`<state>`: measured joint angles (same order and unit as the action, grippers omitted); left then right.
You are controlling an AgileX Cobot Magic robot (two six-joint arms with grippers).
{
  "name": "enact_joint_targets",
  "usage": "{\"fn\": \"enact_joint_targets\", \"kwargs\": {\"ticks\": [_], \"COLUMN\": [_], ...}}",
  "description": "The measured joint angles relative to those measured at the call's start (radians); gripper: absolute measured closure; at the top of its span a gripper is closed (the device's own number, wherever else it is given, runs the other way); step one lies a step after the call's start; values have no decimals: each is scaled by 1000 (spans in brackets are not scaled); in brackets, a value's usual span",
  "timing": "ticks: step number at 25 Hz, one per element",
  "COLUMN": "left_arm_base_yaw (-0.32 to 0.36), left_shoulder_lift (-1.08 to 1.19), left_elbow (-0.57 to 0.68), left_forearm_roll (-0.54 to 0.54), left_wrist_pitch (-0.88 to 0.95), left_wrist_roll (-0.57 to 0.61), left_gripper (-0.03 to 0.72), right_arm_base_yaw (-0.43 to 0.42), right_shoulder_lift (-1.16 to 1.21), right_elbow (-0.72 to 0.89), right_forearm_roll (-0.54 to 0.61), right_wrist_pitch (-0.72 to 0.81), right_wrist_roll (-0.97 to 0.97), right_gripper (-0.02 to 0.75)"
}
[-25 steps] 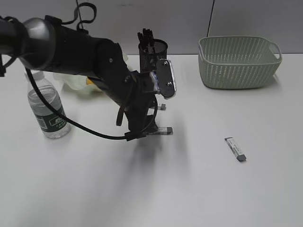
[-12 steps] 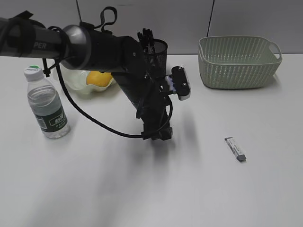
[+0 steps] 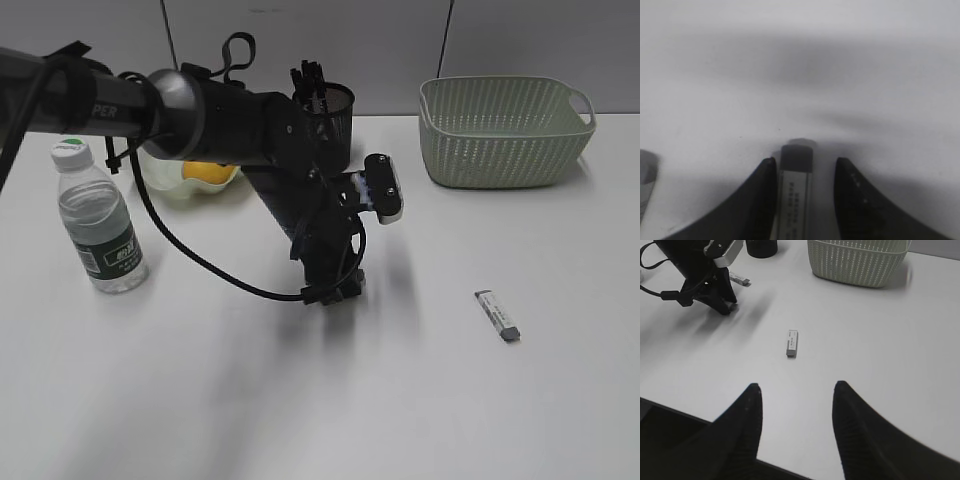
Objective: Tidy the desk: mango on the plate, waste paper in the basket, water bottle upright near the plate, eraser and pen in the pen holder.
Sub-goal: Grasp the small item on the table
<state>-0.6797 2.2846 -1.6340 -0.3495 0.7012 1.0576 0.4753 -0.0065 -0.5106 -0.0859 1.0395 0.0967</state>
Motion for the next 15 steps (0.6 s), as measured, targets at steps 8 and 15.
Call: {"fn": "enact_joint_targets", "kwargs": {"ticks": [8, 15], "left_arm_base_yaw": [4, 53], "left_shoulder_lift": [3, -75], "left_elbow": [-1, -1], "left_forearm_roll": [-4, -43], "left_wrist_pitch": [-41, -217], "left_wrist_roll": [-16, -40], "left_gripper": [546, 546], "right_arm_base_yaw": [0, 0], "right_shoulder_lift": [0, 0], "right_elbow": [0, 0], "right_forearm_roll": [0, 0], "right_wrist_pitch": [0, 0], "right_wrist_roll": [0, 0], "right_gripper": [368, 369]}}
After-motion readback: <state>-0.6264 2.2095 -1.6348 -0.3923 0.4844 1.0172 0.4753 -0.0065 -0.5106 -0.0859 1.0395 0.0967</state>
